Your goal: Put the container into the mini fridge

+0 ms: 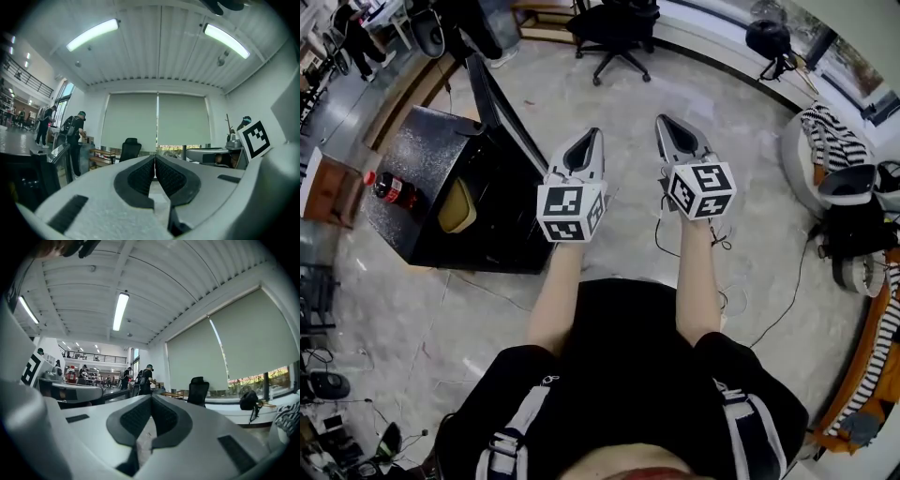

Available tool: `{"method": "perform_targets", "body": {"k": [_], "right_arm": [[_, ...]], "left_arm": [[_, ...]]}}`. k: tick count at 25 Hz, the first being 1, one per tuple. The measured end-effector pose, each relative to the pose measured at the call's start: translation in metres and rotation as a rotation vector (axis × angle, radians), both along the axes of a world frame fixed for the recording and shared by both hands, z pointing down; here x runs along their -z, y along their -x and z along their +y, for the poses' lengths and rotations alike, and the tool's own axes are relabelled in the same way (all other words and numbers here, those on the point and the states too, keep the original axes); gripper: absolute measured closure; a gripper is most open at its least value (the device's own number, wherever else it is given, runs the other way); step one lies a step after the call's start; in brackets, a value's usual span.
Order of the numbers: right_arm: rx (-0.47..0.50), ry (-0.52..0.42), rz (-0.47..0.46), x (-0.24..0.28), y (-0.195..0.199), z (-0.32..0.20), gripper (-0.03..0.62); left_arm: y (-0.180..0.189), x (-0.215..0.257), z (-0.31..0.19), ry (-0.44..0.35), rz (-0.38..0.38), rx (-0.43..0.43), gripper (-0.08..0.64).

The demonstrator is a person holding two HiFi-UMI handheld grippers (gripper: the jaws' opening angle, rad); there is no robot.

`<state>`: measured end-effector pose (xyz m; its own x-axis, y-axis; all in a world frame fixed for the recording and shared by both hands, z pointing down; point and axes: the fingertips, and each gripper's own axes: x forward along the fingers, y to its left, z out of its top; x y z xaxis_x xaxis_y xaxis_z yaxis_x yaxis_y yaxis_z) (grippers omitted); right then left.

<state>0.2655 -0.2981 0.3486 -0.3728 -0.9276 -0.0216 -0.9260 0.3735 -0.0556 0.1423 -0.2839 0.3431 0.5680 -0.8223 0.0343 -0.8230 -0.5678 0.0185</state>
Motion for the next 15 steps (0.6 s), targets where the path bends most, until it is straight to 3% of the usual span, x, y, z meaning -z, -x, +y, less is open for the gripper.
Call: {"method": "perform_targets", "body": {"k": [15], "right_arm": [[0.003,-0.014,0.008,0.005,-0.01,-0.007,0.581]], "left_arm": [[-0.005,-0.002,-0.01,0.026,0.044,-0.009,0.549]]}}
